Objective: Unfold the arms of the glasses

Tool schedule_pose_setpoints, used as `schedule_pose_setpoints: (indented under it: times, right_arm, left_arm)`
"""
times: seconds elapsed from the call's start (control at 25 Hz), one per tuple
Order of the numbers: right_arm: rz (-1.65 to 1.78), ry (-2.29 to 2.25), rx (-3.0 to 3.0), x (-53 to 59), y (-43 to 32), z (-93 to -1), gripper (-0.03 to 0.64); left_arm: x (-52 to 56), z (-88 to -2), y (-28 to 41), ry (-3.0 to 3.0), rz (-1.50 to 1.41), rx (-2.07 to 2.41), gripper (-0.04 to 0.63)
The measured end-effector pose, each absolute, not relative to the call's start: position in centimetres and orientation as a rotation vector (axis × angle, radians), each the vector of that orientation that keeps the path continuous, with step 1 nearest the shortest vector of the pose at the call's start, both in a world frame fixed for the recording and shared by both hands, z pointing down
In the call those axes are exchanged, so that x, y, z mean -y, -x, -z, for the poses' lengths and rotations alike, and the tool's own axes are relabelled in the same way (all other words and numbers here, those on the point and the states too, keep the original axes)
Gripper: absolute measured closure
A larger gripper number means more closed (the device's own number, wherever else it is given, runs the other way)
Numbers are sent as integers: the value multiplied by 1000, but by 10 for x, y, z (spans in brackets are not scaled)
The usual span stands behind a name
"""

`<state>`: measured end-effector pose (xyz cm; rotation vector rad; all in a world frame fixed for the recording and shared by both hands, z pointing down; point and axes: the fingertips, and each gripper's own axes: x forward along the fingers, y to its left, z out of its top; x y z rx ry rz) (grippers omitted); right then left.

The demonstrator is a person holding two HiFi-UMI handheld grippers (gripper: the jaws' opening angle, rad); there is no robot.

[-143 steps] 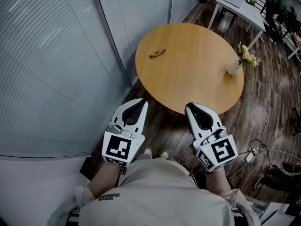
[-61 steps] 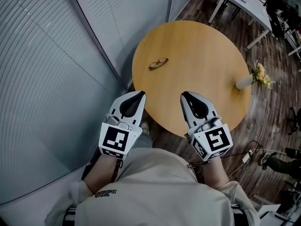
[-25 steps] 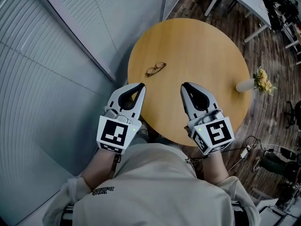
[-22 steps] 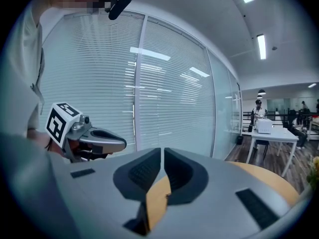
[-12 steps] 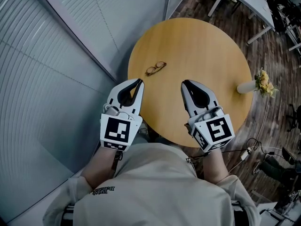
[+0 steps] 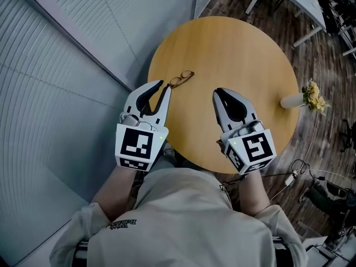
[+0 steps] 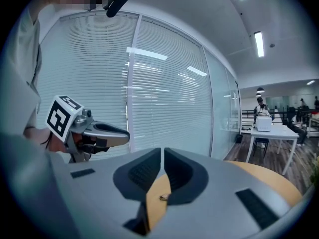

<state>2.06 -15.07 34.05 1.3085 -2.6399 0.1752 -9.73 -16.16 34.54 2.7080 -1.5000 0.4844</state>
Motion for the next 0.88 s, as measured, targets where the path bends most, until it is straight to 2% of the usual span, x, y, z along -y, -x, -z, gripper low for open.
schedule_pose_setpoints:
  times: [0.12,0.16,0.44,0.88]
  right_arm:
    - [-193,-1313,2633,158,-22,-346,575]
    - [-193,-1312,2630,162,-22,-347,575]
    - [-235,-1321,2601,188,-28,-368,575]
    - [-323,-1329,2559,224,-35,-404,575]
  left_arm:
    - [174,-343,98,-2681,-466,1530,487]
    - [178,-344,98,-2683,-482,1537,480]
    - [210,-370,84,-2709,-656,1504,449]
    - [246,-441,68,-2660,-840,1400,443]
